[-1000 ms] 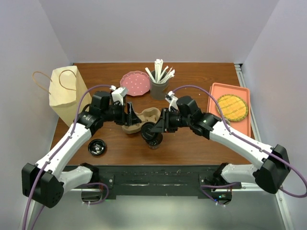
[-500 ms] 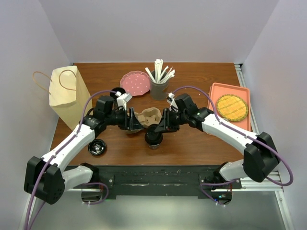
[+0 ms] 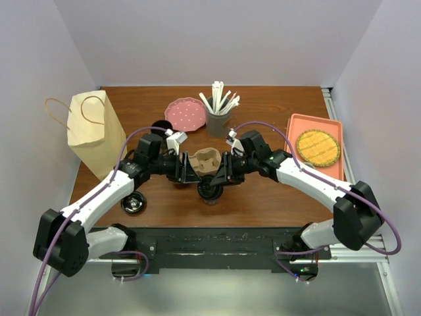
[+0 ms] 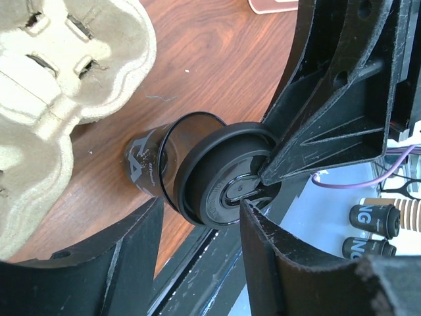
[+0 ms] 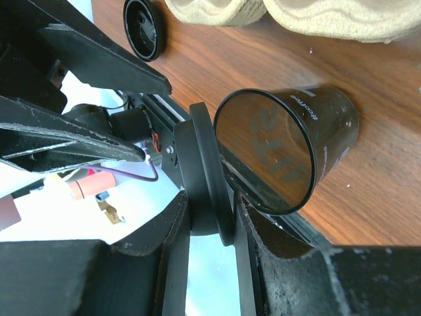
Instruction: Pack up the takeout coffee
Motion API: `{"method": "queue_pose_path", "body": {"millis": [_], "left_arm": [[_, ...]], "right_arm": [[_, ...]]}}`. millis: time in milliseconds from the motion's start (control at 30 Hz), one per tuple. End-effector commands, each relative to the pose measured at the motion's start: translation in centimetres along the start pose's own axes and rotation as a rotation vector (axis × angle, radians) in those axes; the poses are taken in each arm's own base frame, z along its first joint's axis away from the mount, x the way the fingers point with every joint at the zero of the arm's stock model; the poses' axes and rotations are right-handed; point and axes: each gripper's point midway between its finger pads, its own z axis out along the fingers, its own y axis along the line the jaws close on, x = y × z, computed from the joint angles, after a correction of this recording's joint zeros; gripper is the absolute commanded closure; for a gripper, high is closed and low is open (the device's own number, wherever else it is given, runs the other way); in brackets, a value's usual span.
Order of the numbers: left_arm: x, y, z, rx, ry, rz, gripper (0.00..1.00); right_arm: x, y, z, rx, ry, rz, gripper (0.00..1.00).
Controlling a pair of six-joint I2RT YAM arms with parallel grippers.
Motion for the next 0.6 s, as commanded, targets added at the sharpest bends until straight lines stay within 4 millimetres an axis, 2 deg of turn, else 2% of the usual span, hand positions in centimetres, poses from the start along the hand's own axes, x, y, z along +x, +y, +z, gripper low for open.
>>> {"method": "queue_pose_path", "body": {"millis": [0, 567], "left_arm": [[0.2, -0.1, 0.5, 0.009, 0.009, 0.018, 0.46], [1.4, 0.6, 1.4, -0.026, 0.057, 0.024, 0.52]], "right_arm": [[-0.2, 0.8, -0.5, -0.037, -0.020, 0.001, 0.83], [0.1, -0.2, 0.0, -0.006, -0.007, 0.026, 0.80]]}}
